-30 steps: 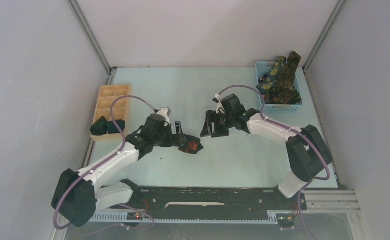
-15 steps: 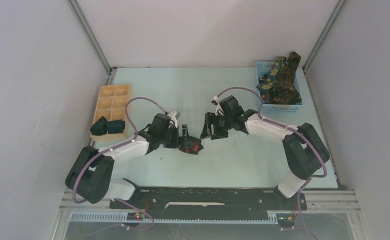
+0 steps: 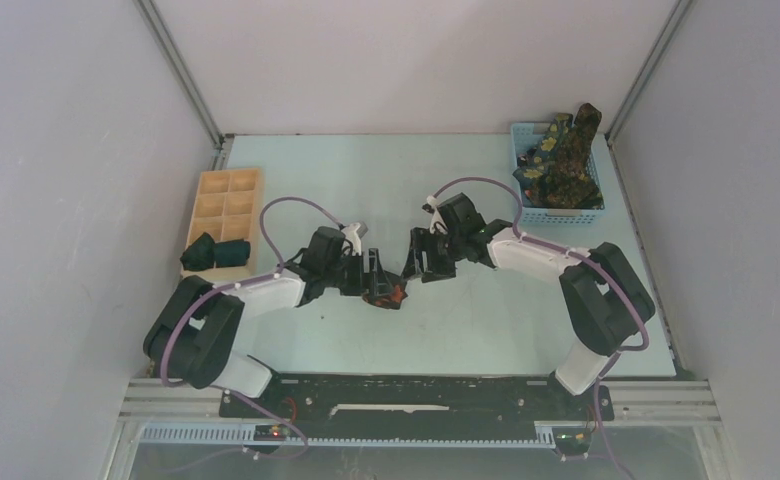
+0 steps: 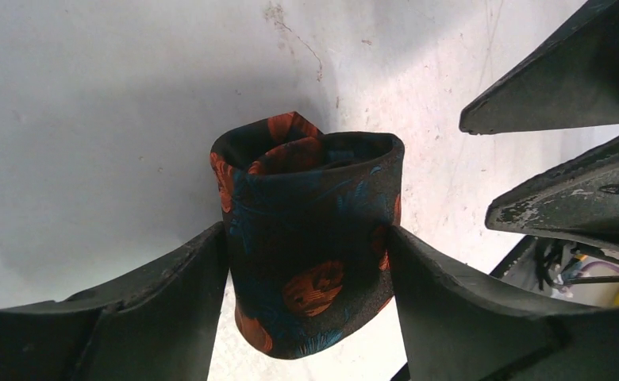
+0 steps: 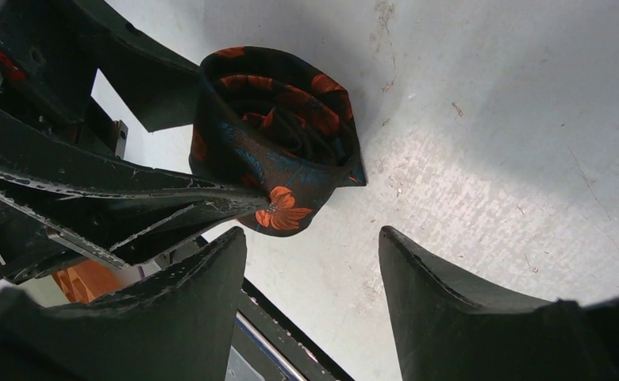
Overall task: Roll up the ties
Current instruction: Pick up the tie at the center of the board.
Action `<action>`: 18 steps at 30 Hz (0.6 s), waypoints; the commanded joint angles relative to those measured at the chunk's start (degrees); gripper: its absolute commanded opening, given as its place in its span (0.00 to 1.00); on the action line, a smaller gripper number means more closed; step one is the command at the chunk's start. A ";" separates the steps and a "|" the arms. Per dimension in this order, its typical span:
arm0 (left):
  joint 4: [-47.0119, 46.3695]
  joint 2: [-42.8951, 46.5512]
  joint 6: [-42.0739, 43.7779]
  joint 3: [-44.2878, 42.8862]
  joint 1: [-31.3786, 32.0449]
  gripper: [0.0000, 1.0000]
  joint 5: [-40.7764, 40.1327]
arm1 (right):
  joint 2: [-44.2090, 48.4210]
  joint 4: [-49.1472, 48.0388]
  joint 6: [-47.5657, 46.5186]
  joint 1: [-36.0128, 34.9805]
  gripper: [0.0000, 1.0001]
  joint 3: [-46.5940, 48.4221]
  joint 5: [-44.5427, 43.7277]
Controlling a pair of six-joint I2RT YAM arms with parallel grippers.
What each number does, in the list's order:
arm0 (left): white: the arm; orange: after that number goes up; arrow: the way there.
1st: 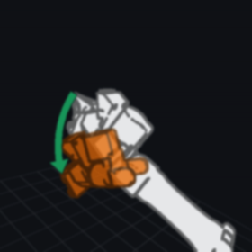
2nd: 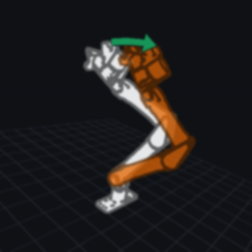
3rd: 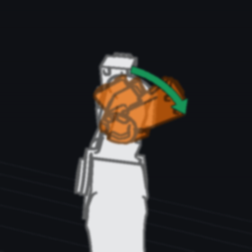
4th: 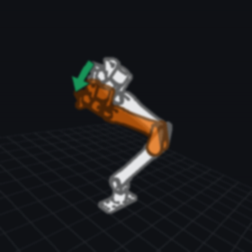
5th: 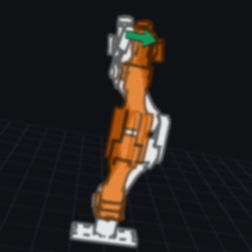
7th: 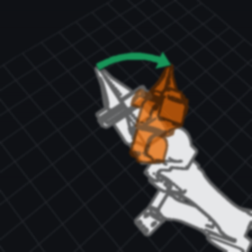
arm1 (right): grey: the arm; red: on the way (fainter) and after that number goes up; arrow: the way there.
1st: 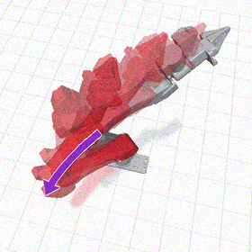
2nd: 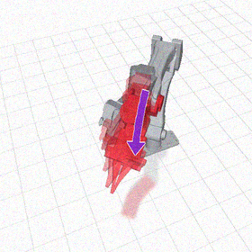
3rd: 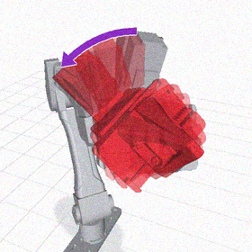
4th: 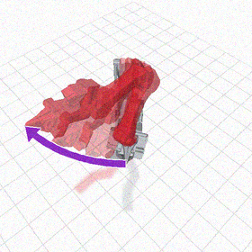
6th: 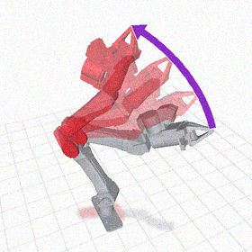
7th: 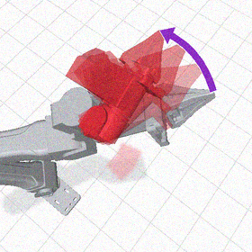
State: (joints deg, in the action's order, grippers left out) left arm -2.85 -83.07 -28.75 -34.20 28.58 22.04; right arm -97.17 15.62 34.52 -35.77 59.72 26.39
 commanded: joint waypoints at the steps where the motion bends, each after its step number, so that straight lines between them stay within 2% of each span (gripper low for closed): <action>1: -5.83 -1.22 -2.70 1.66 -0.37 0.75 2.99 | -0.70 -1.93 -0.24 0.07 0.65 0.12 0.93; 12: -7.08 -1.15 -5.40 1.30 -0.37 0.52 4.56 | -1.02 -2.34 0.01 0.67 0.63 0.13 1.62; 18: -5.44 1.92 -6.47 0.70 -0.41 0.46 3.18 | -0.79 -1.89 -0.21 0.95 0.63 0.12 1.41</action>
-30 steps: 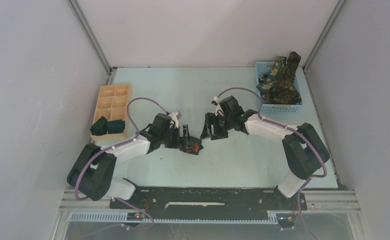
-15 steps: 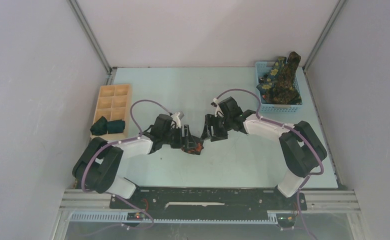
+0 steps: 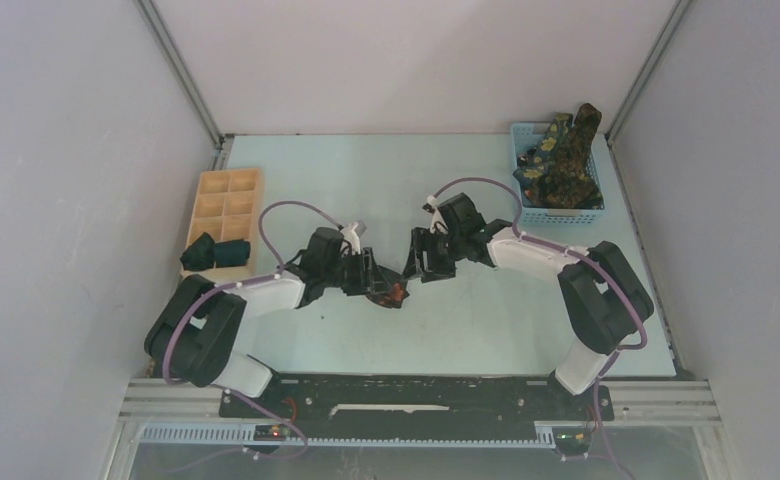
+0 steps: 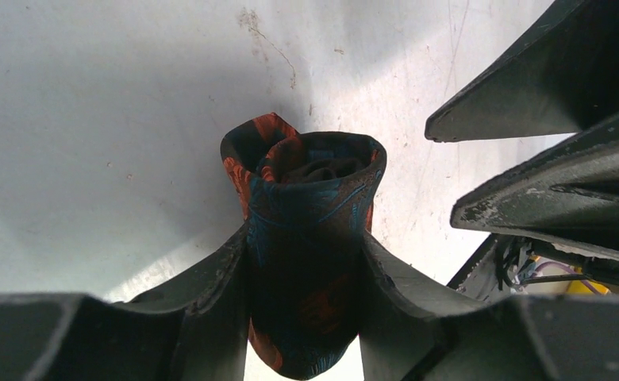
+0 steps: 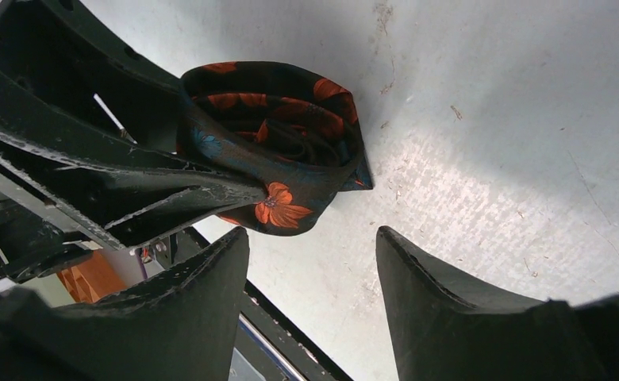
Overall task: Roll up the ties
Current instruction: Pick up the tie at the center of the board, then place the tie in the storage box.
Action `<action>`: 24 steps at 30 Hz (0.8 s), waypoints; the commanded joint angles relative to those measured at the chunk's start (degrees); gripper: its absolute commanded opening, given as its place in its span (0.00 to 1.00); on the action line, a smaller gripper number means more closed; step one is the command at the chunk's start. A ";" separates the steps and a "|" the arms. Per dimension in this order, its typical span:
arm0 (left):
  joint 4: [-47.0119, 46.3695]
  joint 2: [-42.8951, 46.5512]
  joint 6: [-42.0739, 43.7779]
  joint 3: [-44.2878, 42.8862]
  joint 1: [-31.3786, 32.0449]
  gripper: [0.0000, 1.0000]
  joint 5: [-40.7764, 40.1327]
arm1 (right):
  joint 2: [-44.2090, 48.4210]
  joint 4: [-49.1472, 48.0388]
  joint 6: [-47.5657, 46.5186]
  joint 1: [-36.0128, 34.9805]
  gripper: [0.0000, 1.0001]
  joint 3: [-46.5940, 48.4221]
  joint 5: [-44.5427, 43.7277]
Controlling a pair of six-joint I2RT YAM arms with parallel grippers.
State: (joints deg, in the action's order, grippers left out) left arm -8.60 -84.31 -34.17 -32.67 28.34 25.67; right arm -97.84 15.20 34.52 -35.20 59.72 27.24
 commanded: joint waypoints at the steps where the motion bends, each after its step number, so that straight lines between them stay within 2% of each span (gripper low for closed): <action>1: 0.73 3.67 -1.14 -1.01 -0.21 0.46 -0.61 | -0.05 -1.42 -0.24 0.42 0.63 0.13 0.58; 7: 2.26 7.20 -2.87 -1.70 -2.36 0.42 -0.45 | 0.22 -1.30 -0.25 0.42 0.62 0.13 0.53; 13: 5.34 12.48 -3.71 -2.57 -7.45 0.41 0.29 | 0.60 -1.48 -0.08 0.53 0.62 0.11 0.55; 17: 10.24 15.41 -3.49 -4.71 -13.03 0.40 0.28 | 0.58 -1.75 0.07 0.65 0.62 0.12 0.66; 24: 20.67 16.63 -1.95 -12.58 -26.58 0.41 -0.19 | -0.19 -2.82 0.49 0.62 0.62 0.13 1.31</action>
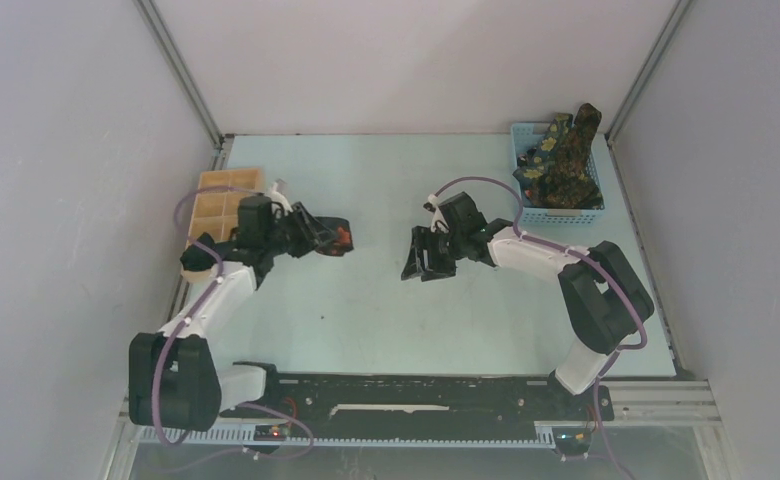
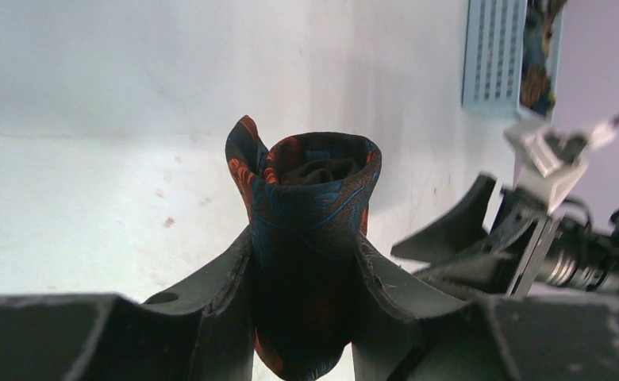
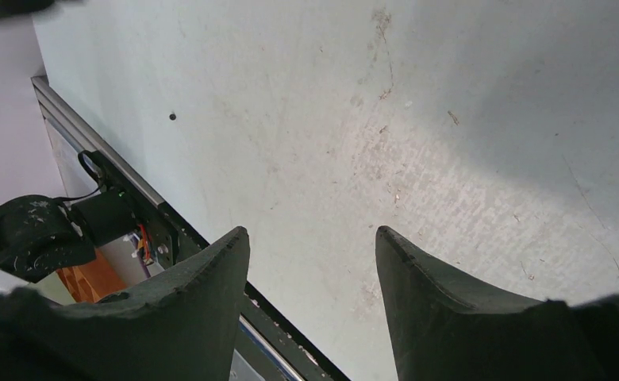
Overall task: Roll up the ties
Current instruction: Place the tie in the storage box.
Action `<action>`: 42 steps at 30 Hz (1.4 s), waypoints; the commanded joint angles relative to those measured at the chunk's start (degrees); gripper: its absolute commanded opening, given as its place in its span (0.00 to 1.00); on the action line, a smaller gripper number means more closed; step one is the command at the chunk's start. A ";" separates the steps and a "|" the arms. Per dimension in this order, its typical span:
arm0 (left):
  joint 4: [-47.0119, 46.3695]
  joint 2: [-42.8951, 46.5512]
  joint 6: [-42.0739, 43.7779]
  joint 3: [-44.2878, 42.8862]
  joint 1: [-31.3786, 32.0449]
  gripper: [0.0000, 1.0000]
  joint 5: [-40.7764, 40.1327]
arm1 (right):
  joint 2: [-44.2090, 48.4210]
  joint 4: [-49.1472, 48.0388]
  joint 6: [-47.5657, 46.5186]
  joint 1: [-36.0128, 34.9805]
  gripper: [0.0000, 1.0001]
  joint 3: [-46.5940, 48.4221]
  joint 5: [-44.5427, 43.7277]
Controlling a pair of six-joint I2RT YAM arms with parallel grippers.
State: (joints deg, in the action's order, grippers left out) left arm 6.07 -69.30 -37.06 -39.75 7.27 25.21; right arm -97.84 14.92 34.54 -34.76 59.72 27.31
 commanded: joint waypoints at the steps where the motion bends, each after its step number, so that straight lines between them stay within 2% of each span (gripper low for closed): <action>1: 7.26 1.36 1.28 -6.84 -6.84 0.41 0.21 | -0.29 -2.65 0.58 0.22 0.62 0.13 1.40; 8: 14.28 -4.56 4.60 -17.35 -17.28 0.41 -0.97 | -0.73 -3.47 0.85 0.30 0.62 0.12 2.11; 18: 24.38 -17.66 10.36 -34.52 -25.45 0.42 -1.72 | -1.14 -5.14 1.39 -0.41 0.62 -1.26 2.95; 28: 31.81 -29.71 14.13 -48.91 -29.72 0.42 -3.50 | -2.52 -5.88 1.75 -2.00 0.62 -1.58 3.69; 42: 36.24 -45.25 14.91 -61.07 -32.88 0.40 -5.80 | -3.79 -5.30 1.20 -2.79 0.62 -1.58 3.41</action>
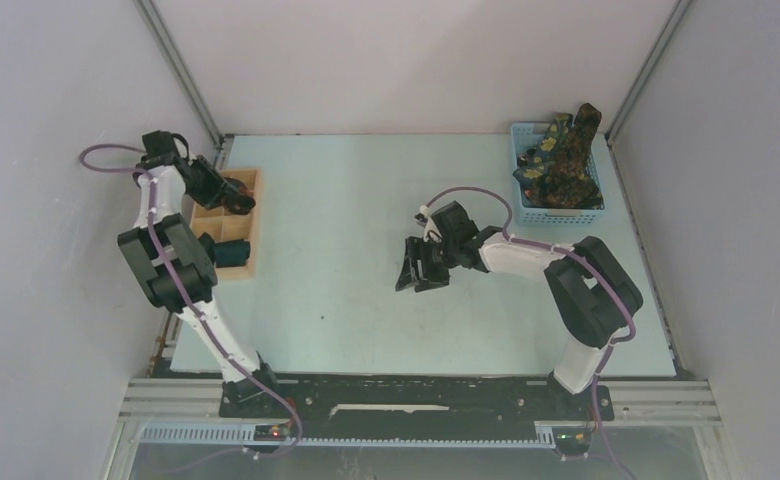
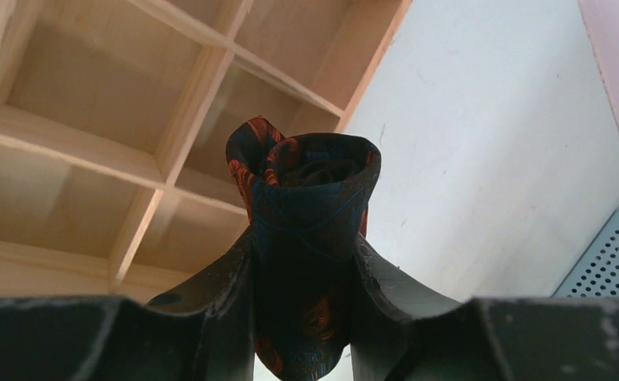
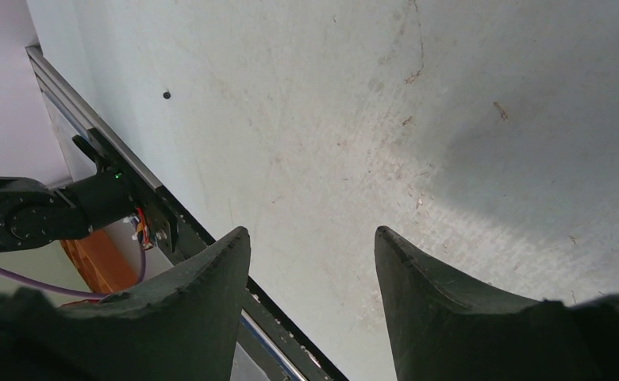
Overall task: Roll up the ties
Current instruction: Place the tie in the storage box.
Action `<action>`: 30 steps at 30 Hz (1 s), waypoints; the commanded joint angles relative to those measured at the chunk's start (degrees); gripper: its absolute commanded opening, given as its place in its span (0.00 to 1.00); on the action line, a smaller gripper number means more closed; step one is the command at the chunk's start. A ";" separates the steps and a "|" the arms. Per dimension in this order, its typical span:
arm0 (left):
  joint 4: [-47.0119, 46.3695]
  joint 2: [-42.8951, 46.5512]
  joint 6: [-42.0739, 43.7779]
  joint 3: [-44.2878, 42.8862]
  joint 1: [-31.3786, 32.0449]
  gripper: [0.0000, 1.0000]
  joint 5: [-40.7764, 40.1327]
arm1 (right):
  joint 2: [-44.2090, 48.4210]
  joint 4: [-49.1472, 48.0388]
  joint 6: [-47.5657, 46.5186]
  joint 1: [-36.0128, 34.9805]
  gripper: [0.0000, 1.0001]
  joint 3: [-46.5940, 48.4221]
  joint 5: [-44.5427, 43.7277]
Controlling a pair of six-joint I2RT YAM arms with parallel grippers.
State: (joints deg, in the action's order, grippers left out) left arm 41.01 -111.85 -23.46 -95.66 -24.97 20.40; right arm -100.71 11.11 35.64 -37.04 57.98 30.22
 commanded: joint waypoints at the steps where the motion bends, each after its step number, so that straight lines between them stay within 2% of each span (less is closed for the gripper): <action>1: 1.66 -3.54 1.24 -6.13 -0.75 0.39 -1.17 | -1.03 -1.56 0.17 -0.55 0.62 0.15 0.57; 14: 3.86 -10.55 1.10 -11.30 -1.44 0.37 -3.28 | -2.81 -3.03 1.09 -0.43 0.62 0.21 1.34; 30: 8.68 -12.63 2.80 -13.99 3.52 0.38 -18.25 | -3.50 -3.73 1.74 0.08 0.61 0.21 1.51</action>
State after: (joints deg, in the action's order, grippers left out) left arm 46.46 -123.15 -22.35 -106.89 -22.24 8.51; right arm -104.25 8.73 37.15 -37.28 57.89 31.29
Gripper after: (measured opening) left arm 0.394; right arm 0.615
